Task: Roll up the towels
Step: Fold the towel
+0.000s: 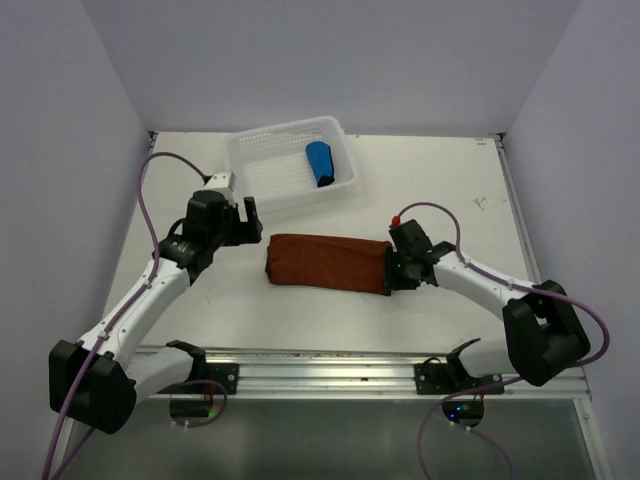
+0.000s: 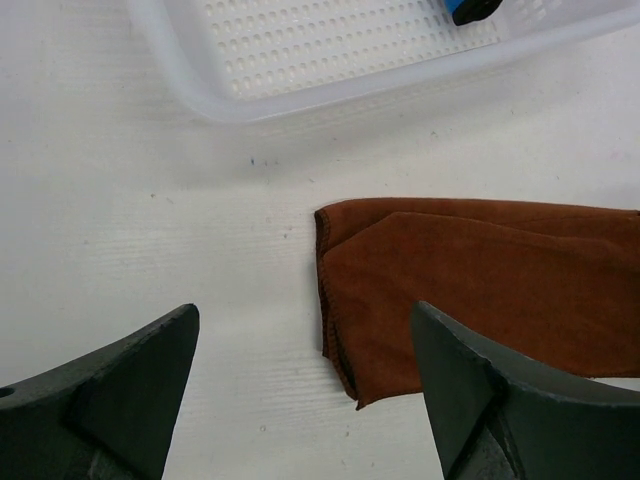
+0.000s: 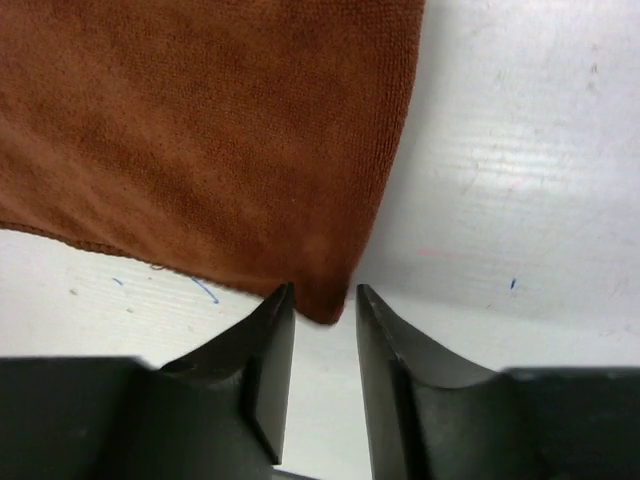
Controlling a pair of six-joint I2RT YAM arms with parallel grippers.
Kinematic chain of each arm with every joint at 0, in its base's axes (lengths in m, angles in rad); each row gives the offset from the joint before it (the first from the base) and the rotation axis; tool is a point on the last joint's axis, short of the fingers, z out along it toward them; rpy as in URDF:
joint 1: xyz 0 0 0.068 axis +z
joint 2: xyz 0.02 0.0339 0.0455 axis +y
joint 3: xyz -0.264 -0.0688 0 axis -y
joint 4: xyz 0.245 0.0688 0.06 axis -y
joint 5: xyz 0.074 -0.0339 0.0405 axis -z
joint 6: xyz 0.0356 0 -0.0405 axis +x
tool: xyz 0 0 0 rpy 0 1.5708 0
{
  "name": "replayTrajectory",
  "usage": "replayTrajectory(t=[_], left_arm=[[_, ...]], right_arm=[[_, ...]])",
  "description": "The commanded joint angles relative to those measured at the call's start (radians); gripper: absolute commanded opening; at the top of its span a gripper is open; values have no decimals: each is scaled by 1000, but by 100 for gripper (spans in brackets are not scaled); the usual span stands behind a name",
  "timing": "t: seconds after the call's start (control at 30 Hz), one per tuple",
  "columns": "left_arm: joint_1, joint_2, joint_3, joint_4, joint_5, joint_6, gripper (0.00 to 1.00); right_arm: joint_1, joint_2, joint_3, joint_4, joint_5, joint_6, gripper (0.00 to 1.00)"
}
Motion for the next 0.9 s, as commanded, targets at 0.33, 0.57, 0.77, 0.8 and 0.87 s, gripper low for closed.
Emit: replayTrajectory(t=[0.33, 0.57, 0.77, 0.8, 0.87], left_arm=[[8, 23, 5, 44, 23, 13, 91], [8, 45, 2, 66, 40, 21, 94], [2, 104, -38, 139, 77, -7, 93], [-3, 117, -39, 140, 74, -7, 93], [-15, 133, -41, 149, 72, -5, 93]], right_arm=[[-94, -45, 190, -87, 11, -24, 63], [-98, 87, 201, 17, 11, -32, 57], [-118, 169, 250, 63, 31, -27, 31], [-121, 182, 270, 64, 31, -30, 29], [-124, 202, 287, 65, 34, -37, 23]])
